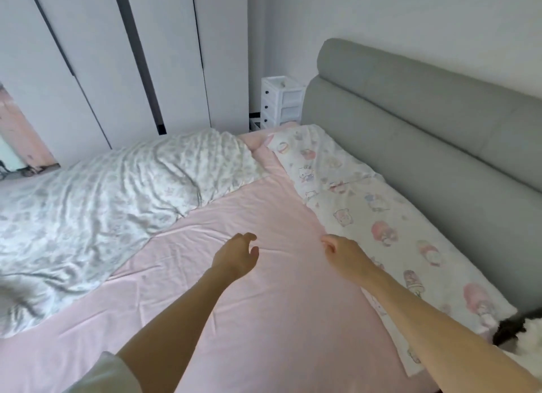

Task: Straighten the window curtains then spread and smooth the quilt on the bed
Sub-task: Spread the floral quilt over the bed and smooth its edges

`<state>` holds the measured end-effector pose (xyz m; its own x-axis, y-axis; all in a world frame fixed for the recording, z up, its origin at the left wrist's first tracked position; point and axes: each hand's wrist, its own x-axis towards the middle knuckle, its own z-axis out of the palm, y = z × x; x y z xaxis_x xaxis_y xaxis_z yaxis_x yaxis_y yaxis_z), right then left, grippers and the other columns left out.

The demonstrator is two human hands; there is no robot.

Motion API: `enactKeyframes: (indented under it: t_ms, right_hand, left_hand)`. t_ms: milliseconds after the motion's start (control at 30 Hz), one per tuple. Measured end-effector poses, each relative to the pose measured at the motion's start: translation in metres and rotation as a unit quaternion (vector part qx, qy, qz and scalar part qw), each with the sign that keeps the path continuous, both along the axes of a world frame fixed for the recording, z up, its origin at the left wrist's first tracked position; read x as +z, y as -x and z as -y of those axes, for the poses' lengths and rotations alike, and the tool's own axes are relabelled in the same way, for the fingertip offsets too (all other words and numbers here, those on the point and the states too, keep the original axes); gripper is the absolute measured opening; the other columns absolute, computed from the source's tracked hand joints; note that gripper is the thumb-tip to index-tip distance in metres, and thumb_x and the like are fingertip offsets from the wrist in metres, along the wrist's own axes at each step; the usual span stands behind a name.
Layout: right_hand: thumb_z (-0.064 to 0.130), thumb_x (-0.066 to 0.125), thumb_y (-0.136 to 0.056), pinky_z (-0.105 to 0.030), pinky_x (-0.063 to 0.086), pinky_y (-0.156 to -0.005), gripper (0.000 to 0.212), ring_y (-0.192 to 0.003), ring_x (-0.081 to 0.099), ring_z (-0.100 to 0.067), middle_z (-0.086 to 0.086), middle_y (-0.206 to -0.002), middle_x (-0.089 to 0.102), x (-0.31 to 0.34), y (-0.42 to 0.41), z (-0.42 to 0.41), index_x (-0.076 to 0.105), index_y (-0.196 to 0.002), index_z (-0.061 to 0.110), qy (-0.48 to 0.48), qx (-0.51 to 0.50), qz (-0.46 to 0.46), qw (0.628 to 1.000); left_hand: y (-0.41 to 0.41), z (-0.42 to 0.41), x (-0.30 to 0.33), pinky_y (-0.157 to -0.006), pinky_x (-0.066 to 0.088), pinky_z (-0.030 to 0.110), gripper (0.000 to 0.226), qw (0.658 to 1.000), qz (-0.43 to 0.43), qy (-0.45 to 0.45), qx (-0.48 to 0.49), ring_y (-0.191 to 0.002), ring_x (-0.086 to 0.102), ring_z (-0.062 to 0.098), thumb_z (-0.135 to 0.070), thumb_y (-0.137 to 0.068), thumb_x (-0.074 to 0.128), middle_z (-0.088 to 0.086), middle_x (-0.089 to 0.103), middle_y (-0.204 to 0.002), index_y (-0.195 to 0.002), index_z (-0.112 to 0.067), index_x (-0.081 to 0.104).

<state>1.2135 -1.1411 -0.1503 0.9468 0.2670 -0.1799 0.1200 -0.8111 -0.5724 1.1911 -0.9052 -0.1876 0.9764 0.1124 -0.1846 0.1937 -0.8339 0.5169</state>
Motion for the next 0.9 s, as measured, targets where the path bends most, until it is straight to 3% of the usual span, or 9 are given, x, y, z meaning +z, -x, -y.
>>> enactKeyframes:
  t_ms: [67,133,433,667,900]
  right_hand:
    - [0.012,0.033,-0.094,-0.028,0.04,-0.097,0.039,-0.113,0.054,-0.017,0.002,-0.122,0.059,-0.015,-0.034,-0.015,0.053,-0.125,0.02,0.003,0.018,-0.017,1.0]
    - [0.012,0.033,-0.094,-0.026,0.036,-0.101,0.042,-0.126,0.046,-0.019,-0.003,-0.137,0.051,-0.032,-0.065,-0.03,0.045,-0.134,0.015,0.004,0.031,-0.03,0.999]
    - [0.011,0.032,-0.093,-0.033,0.035,-0.107,0.046,-0.132,0.037,-0.023,-0.009,-0.145,0.039,-0.165,-0.218,-0.068,0.038,-0.139,0.015,0.065,0.067,-0.079,0.992]
    - [0.022,0.029,-0.097,-0.047,0.022,-0.113,0.05,-0.143,0.01,-0.028,-0.006,-0.157,0.012,-0.301,-0.329,-0.108,0.02,-0.145,0.023,0.173,0.154,-0.115,0.966]
    - [0.044,0.021,-0.096,-0.07,-0.003,-0.104,0.055,-0.144,-0.009,-0.029,-0.002,-0.158,-0.008,-0.41,-0.436,-0.164,0.002,-0.146,0.033,0.247,0.192,0.005,0.95]
  left_hand:
    - [-0.027,-0.014,-0.014,-0.098,0.043,0.037,0.038,1.0,-0.009,0.002,0.029,-0.115,0.054,0.024,-0.029,-0.094,0.046,0.007,0.054,-0.128,-0.13,-0.019,0.049]
    - [-0.053,-0.027,-0.032,-0.097,0.044,0.037,0.038,0.999,-0.017,0.003,0.048,-0.114,0.054,0.024,-0.028,-0.094,0.046,0.008,0.054,-0.127,-0.13,-0.018,0.049]
    - [-0.181,-0.051,-0.162,-0.097,0.042,0.038,0.04,0.992,-0.053,0.017,0.111,-0.123,0.046,0.026,-0.023,-0.094,0.045,0.009,0.045,-0.134,-0.133,-0.017,0.045]
    - [-0.27,-0.065,-0.27,-0.097,0.04,0.042,0.043,0.99,-0.082,-0.016,0.112,-0.126,0.04,0.029,-0.019,-0.094,0.042,0.009,0.04,-0.141,-0.136,-0.016,0.041]
    - [-0.383,-0.095,-0.345,-0.103,0.033,0.045,0.048,0.987,-0.026,-0.112,0.116,-0.136,0.026,0.029,-0.02,-0.093,0.045,0.01,0.03,-0.147,-0.14,-0.016,0.034]
